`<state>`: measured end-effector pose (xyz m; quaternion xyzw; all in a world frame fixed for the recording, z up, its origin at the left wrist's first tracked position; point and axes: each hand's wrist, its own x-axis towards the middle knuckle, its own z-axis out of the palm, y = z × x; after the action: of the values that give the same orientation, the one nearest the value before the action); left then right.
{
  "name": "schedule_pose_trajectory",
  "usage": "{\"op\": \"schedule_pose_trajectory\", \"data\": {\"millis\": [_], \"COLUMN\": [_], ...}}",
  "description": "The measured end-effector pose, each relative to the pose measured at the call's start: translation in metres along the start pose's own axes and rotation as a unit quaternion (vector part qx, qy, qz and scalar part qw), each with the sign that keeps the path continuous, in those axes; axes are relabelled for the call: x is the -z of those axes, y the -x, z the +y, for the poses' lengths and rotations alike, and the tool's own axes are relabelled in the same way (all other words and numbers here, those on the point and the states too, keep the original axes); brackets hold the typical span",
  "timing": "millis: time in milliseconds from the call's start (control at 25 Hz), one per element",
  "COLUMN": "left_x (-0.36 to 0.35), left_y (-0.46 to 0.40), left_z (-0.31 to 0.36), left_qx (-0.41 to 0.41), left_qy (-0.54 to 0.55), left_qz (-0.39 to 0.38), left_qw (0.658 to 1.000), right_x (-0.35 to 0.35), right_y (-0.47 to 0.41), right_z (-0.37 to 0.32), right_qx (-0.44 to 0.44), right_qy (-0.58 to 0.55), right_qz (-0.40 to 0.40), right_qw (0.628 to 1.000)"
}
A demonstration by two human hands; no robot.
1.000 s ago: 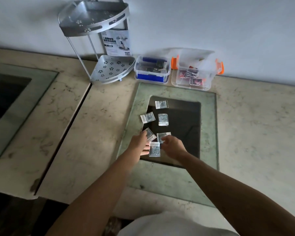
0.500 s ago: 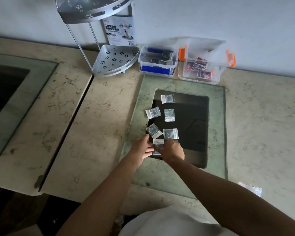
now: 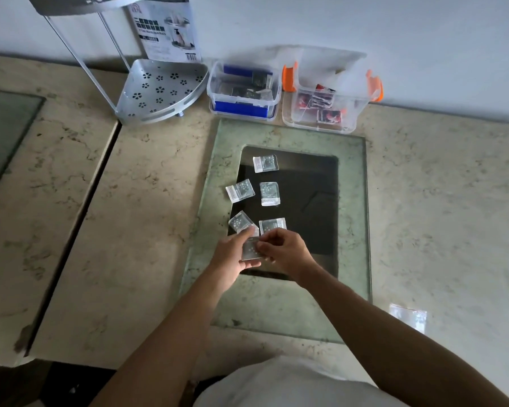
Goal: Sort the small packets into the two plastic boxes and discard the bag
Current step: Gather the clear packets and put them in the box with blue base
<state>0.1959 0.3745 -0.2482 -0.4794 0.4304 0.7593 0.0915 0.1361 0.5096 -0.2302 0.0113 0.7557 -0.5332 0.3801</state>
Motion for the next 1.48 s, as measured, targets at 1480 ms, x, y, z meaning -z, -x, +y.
{"op": "schedule_pose_trajectory", "data": {"millis": [1480], "left_x": [0.045], "left_y": [0.001], "left_z": [0.017], "left_qx": [0.002], "left_qy": [0.091], "left_qz": [0.023], "left_qw": [0.996], "right_x": [-0.042], "right_y": [-0.050], "right_z": [-0.017], "right_qx": [0.043], "right_qy": [0.326], "right_qz": [0.082], "right_qw": [0.941]}}
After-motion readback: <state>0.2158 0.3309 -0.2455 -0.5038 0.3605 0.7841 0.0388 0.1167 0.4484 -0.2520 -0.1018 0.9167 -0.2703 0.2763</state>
